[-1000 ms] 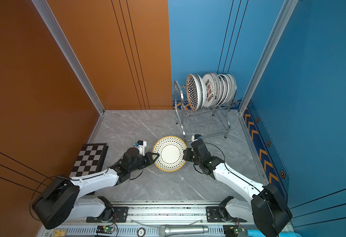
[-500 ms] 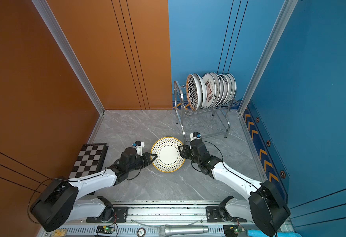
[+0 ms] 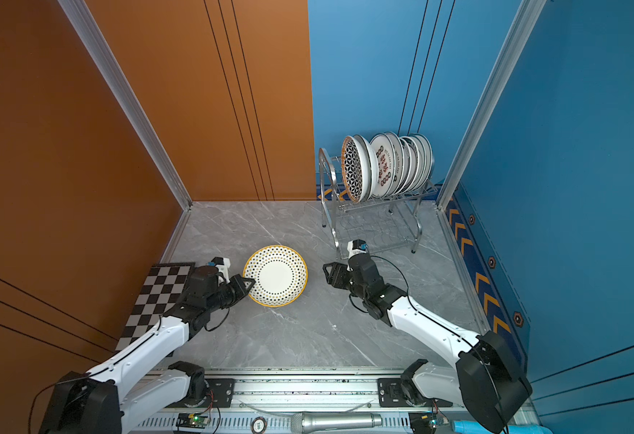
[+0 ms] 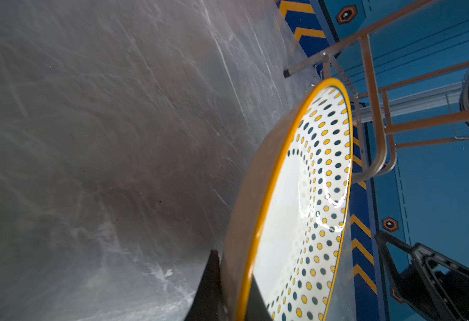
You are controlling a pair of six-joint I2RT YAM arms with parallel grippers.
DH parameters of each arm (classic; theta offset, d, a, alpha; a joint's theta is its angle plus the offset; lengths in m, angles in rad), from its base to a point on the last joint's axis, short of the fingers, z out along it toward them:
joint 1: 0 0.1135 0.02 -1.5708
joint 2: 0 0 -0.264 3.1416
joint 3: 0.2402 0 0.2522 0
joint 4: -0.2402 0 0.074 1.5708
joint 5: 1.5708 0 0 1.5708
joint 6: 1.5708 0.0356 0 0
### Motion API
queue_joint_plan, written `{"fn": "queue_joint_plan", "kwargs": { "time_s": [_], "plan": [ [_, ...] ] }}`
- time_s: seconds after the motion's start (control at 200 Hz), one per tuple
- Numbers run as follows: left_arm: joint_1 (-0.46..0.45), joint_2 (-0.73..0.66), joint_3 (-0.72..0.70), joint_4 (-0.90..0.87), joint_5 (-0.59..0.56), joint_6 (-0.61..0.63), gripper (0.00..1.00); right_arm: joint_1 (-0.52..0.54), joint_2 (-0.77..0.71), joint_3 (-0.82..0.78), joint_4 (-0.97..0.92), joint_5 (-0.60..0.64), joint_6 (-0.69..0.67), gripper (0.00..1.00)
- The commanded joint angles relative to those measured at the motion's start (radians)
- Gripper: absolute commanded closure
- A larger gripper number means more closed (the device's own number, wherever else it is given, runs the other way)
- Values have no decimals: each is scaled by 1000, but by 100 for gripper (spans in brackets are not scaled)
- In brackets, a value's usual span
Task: Unload the plates from the dish rack
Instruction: Place a plate at the top-left of the table.
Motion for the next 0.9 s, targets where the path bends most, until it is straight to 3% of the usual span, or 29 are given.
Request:
{"fn": "queue_joint_plan", "kwargs": {
  "time_s": [0.0, 0.27, 0.896],
  "plan": [
    [79, -16, 90, -59, -15, 90, 100, 14, -27, 3, -43, 30, -66, 33],
    [258, 144, 175, 9, 5, 110, 100, 23, 6, 5, -68, 55, -116, 25],
    [374, 539, 453, 121, 70, 110, 100, 72, 195, 98, -21, -14, -97, 22]
  ]
}}
